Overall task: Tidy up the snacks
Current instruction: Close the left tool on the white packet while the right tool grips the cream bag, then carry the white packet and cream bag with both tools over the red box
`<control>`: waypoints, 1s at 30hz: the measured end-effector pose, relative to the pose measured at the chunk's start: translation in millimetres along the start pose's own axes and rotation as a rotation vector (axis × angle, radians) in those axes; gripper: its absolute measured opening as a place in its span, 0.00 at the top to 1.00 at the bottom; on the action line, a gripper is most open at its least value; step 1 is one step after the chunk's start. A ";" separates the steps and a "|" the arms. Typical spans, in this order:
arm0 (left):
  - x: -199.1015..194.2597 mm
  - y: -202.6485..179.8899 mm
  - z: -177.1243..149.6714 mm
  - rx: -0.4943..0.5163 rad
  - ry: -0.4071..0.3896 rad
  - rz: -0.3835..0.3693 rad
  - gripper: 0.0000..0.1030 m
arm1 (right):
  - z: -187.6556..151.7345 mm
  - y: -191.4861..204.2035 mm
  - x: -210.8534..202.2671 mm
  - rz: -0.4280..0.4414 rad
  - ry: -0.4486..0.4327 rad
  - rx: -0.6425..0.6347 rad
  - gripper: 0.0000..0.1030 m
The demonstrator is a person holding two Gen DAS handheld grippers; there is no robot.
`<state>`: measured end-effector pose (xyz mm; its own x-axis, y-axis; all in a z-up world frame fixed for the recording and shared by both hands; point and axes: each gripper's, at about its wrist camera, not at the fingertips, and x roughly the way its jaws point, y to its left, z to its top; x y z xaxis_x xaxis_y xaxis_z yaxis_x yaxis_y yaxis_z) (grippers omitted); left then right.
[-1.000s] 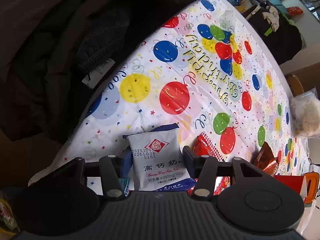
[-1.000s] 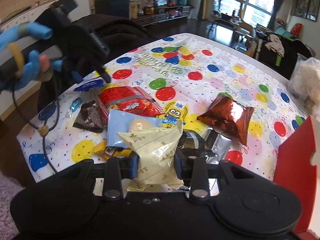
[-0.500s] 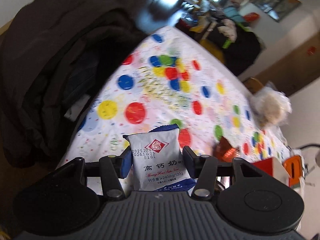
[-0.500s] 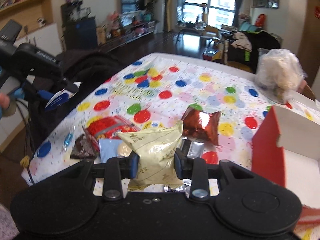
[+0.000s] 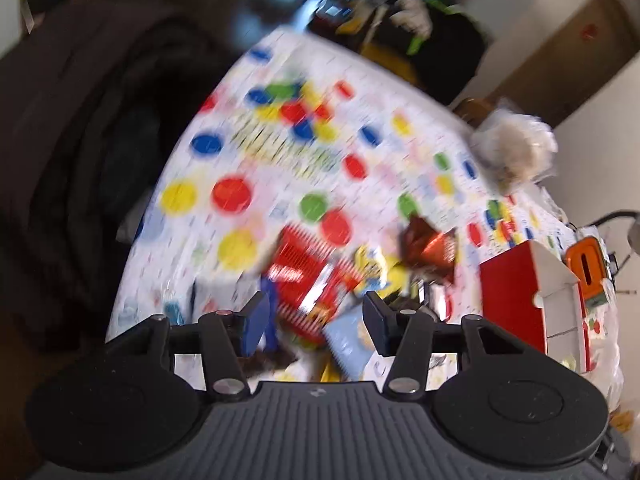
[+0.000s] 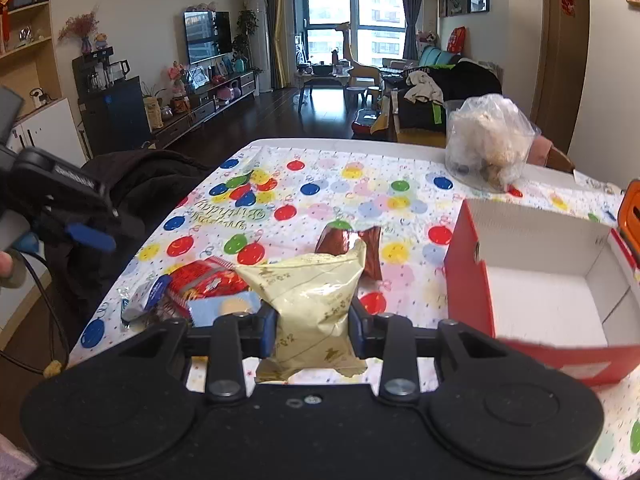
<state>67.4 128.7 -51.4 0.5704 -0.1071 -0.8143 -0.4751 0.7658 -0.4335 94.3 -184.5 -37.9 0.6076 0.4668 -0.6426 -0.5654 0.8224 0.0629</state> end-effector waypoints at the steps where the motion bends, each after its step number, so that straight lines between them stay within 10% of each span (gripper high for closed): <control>1: 4.2 6.9 -1.0 -0.027 0.015 0.009 0.50 | -2.5 0.6 1.4 0.004 0.006 -0.001 0.67; 13: 50.3 33.0 9.5 -0.113 0.120 0.070 0.22 | -13.0 -15.2 5.0 0.064 0.051 -0.068 0.67; 30: 101.3 45.5 11.3 0.017 0.222 0.139 0.22 | -14.4 -3.3 14.7 0.077 0.086 -0.109 0.67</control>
<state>111.2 159.8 -149.3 0.3385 -0.1357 -0.9311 -0.5257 0.7934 -0.3067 97.1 -185.0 -58.5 0.5123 0.4939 -0.7026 -0.6689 0.7426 0.0344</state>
